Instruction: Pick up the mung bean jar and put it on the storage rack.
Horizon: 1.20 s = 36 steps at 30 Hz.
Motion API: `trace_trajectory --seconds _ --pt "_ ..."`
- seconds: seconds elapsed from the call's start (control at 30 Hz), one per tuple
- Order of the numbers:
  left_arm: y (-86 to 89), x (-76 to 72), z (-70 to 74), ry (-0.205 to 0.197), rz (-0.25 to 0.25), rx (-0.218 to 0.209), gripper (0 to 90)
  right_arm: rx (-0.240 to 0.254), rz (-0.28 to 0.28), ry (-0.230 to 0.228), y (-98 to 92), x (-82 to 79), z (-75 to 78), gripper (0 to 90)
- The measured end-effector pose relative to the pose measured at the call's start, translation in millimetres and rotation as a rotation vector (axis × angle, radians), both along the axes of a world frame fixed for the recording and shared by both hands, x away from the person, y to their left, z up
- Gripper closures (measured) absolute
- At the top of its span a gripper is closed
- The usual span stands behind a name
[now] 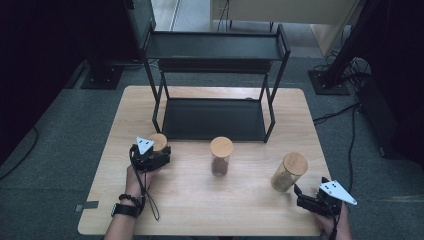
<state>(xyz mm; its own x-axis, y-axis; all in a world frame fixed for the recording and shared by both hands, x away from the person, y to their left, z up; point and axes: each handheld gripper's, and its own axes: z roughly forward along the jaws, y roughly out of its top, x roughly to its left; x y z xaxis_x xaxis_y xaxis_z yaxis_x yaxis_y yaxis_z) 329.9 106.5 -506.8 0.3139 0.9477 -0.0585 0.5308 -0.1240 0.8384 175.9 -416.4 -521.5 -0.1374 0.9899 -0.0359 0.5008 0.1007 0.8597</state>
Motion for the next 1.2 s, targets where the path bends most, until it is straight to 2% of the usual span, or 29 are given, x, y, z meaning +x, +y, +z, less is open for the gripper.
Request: trace_trajectory --seconds 0.5,1.2 --pt "-17.2 4.8 4.5 -0.002 -0.021 0.0 25.4 -0.003 0.0 -0.001 0.4 -0.1 -0.1 0.2" --pt "-42.0 20.9 11.3 0.002 -0.035 -0.005 25.4 0.004 0.007 0.004 -0.1 0.4 0.0 0.2"
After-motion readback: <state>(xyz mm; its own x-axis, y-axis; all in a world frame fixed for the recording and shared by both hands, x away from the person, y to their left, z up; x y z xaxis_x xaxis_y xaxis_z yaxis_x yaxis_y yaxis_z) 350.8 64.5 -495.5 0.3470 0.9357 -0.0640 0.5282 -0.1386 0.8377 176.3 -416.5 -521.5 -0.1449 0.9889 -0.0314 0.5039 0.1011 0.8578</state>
